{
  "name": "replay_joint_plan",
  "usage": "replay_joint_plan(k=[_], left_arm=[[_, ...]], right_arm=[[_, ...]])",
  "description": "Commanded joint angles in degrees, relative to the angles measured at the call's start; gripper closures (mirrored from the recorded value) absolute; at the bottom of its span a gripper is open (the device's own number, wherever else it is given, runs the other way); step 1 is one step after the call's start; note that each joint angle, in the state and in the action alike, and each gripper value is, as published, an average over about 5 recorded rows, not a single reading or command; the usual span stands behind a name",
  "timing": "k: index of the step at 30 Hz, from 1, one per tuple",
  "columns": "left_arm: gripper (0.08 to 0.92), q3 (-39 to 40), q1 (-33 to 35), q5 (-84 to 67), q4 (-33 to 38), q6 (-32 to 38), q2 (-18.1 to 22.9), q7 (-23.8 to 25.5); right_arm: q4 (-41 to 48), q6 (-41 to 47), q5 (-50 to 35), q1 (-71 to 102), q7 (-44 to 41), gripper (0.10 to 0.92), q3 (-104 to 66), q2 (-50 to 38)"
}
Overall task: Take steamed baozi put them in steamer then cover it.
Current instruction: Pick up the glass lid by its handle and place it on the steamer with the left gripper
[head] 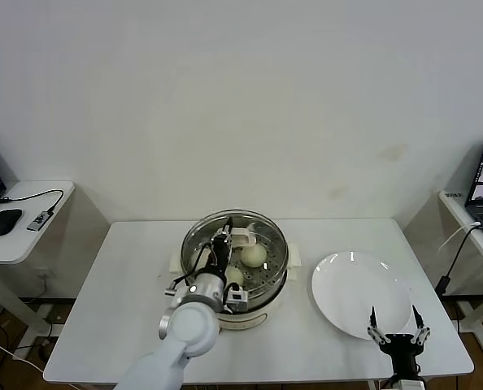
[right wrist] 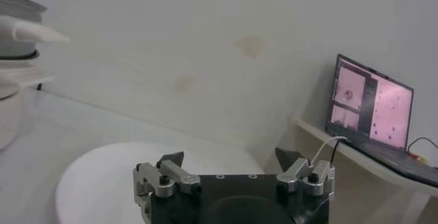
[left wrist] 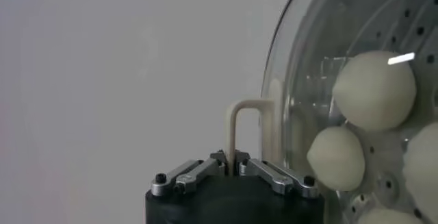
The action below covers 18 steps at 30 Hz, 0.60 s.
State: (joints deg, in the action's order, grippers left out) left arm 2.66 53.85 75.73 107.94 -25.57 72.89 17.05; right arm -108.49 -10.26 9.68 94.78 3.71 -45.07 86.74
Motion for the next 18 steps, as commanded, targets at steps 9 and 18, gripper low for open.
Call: replay_joint_plan(k=[9, 18], left_arm=[[0.859, 0.19, 0.64, 2.08, -2.36, 0.56, 2.20, -0.40], [0.859, 0.00, 1.50, 2.05, -1.56, 1.03, 2.56, -0.87]], right_arm=[[0.27, -0.18, -0.08, -0.12, -0.09, 0.203, 0.40, -0.31], [0.27, -0.18, -0.03, -0.04, -0.14, 0.203, 0.58, -0.24]])
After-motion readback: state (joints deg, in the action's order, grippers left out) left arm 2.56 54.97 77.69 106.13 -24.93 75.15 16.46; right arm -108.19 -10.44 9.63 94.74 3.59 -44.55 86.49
